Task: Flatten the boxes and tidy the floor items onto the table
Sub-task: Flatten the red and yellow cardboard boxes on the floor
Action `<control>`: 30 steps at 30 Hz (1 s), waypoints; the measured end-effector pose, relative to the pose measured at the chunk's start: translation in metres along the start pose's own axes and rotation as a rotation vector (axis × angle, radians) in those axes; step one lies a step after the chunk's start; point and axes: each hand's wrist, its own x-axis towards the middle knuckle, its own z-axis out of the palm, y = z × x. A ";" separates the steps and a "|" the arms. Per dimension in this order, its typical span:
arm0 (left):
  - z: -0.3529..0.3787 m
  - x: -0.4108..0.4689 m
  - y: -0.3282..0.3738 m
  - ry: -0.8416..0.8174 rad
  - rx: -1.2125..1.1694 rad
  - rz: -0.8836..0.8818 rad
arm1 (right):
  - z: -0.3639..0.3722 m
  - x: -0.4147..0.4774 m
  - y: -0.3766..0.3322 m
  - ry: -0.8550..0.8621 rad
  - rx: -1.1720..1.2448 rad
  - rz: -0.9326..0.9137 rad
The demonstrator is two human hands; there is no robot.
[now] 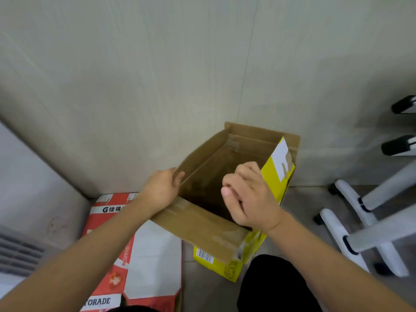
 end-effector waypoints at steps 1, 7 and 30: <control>-0.003 0.000 -0.004 0.007 -0.019 -0.063 | -0.002 0.004 0.003 0.018 -0.023 0.011; -0.008 -0.005 -0.034 0.000 -0.213 -0.300 | 0.019 -0.004 0.016 0.090 -0.104 0.175; 0.043 -0.199 -0.254 0.300 -1.528 -0.955 | 0.255 -0.054 -0.044 -0.897 0.382 0.496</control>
